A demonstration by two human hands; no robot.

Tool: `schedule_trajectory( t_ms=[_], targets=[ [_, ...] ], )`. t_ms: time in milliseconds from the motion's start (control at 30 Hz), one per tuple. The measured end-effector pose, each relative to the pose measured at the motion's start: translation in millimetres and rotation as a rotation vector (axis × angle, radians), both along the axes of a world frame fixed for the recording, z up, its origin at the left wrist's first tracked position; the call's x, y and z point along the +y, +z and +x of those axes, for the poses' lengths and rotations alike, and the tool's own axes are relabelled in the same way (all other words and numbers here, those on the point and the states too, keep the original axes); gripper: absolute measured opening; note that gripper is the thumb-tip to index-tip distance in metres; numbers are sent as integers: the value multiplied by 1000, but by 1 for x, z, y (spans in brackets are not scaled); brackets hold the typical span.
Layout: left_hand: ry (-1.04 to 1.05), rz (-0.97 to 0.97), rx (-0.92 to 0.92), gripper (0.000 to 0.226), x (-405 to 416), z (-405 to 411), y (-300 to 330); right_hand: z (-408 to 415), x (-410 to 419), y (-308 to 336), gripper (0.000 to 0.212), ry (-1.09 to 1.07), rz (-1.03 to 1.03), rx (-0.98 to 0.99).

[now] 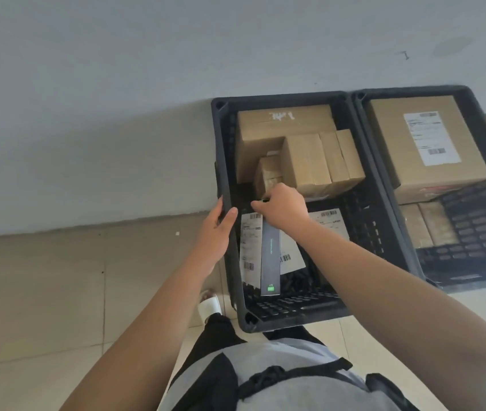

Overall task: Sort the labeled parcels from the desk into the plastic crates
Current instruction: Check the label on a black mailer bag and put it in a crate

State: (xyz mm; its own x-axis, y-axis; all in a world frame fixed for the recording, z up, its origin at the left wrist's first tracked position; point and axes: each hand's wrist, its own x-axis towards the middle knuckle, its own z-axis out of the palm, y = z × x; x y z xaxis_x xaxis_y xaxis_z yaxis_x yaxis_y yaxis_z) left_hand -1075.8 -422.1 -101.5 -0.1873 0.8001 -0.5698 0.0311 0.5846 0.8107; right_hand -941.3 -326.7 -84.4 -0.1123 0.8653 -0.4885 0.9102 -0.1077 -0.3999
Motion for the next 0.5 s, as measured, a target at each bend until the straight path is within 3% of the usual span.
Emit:
schedule_trajectory(
  t_ms=[233, 400, 500],
  targets=[
    [15, 4, 101, 65, -1, 9, -5, -14, 18, -39, 28, 185, 33, -102],
    [1, 33, 144, 79, -1, 7, -20, -23, 18, -73, 45, 246, -56, -77],
    [7, 53, 141, 66, -1, 9, -17, -28, 17, -88, 50, 272, -181, 5]
  ],
)
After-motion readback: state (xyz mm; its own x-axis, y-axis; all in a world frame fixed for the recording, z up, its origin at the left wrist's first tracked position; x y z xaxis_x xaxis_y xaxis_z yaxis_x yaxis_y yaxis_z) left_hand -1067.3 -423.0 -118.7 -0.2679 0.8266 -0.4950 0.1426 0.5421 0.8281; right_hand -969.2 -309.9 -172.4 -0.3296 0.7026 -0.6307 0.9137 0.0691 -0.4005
